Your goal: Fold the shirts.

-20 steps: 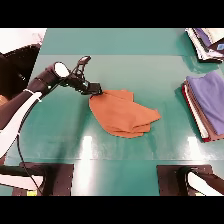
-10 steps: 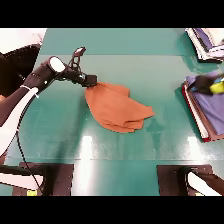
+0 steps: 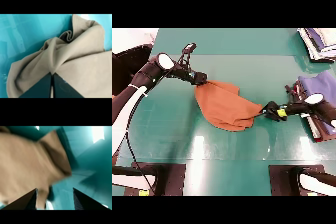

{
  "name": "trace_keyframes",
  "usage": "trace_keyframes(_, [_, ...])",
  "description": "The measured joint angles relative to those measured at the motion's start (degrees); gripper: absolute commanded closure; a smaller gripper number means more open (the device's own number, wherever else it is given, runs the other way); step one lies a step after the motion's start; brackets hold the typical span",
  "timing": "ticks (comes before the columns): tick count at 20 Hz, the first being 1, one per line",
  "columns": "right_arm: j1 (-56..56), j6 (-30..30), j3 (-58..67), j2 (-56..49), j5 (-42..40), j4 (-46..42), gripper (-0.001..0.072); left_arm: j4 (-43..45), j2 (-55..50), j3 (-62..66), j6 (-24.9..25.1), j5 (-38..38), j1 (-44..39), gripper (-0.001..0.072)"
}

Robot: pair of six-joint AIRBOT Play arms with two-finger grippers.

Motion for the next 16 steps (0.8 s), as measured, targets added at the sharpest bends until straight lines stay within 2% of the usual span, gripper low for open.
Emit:
trace_keyframes(1, [0.9,-0.5,0.6,-1.5,-1.3,1.4,0.0354,0.2,0.0,0.0,0.0,-0.1,0.0,0.0681])
trace_keyframes(2, [1.7,-0.8,1.7,-3.1,-2.6,2.3,0.0461,0.4,0.0,0.0,0.0,-0.2,0.0,0.0681])
trace_keyframes(3, [2.4,-1.2,2.7,-4.4,-3.8,2.6,0.0635,0.5,0.0,0.0,0.0,-0.3,0.0,0.0682])
trace_keyframes(4, [2.9,-1.5,4.0,-5.6,-5.0,2.9,0.0695,0.6,0.0,0.0,0.1,-0.5,0.0,0.0682])
trace_keyframes(9, [3.6,-5.4,12.0,-3.5,-6.5,4.0,0.0696,1.8,5.0,0.6,0.1,-1.9,0.0,0.0683])
trace_keyframes(12, [2.4,-6.8,19.3,4.4,-5.6,2.6,0.0696,4.1,13.9,3.0,0.1,-1.8,0.0,0.0683])
trace_keyframes(16, [0.1,-6.6,30.4,16.0,0.2,-1.4,0.0697,5.4,27.6,7.6,0.1,-2.0,0.0,0.0682])
